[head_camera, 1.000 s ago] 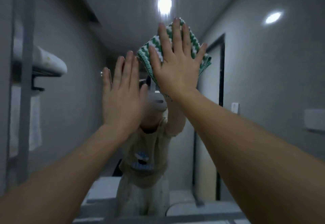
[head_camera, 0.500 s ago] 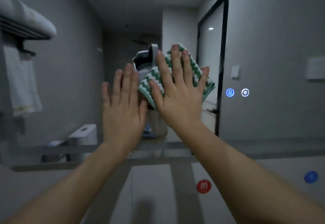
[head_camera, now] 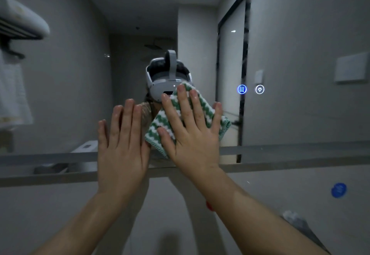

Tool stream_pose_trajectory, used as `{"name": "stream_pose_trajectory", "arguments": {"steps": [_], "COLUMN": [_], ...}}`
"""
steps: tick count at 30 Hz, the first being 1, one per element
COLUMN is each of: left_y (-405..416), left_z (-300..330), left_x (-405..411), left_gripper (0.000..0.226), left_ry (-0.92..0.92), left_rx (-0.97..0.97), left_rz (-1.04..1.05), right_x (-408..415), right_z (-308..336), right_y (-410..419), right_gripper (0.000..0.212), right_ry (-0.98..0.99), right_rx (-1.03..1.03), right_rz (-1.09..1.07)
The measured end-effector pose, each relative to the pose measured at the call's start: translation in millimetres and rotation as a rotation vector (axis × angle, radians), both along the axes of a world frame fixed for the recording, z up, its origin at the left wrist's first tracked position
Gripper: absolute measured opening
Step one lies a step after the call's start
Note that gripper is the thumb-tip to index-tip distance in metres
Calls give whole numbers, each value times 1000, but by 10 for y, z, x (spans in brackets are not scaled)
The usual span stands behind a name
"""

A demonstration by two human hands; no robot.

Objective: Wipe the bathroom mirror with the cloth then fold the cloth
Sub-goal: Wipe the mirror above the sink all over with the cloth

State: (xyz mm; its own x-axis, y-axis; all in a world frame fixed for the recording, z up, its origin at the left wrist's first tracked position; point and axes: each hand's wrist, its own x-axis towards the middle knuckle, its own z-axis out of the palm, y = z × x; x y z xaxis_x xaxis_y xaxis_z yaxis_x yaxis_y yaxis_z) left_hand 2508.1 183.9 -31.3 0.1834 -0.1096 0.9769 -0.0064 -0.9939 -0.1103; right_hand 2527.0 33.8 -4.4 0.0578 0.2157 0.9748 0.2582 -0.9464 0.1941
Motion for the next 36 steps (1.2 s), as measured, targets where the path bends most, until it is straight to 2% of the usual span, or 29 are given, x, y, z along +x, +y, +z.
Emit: {"name": "stream_pose_trajectory", "arguments": {"steps": [7,13,18,20,25,29,36], "left_y": [-111,-359,-825,-1032,-1517,-1677,-1650], "left_z": [-15,-83,-70,-60,-31,-34,-28], "left_x": [-35,-49,-6,34,105,134,105], "left_gripper": [69,67,67,70,72,71,63], "left_ry": [58,96,123,118,128,155,127], "left_rx": [-26,86,286,298,308,265,274], "left_rz": [34,2,-71,-96,-127,-114,-128], "right_x": [-1,-1,45,74,159,193,117], "right_z": [4,-59,-188,-231,-291,-378,-454], "right_y": [-100,-510,-1169,-1436,-2041,-2470,-2218], "right_gripper": [54,52,51,51,52,53,53], "right_ry": [1,-42,-49,-54,-49,12,105], "right_rx": [-67,-178,-266,-281,-255,-143,64], "right_rz": [13,16,-50,-91,-170,-262,-202]}}
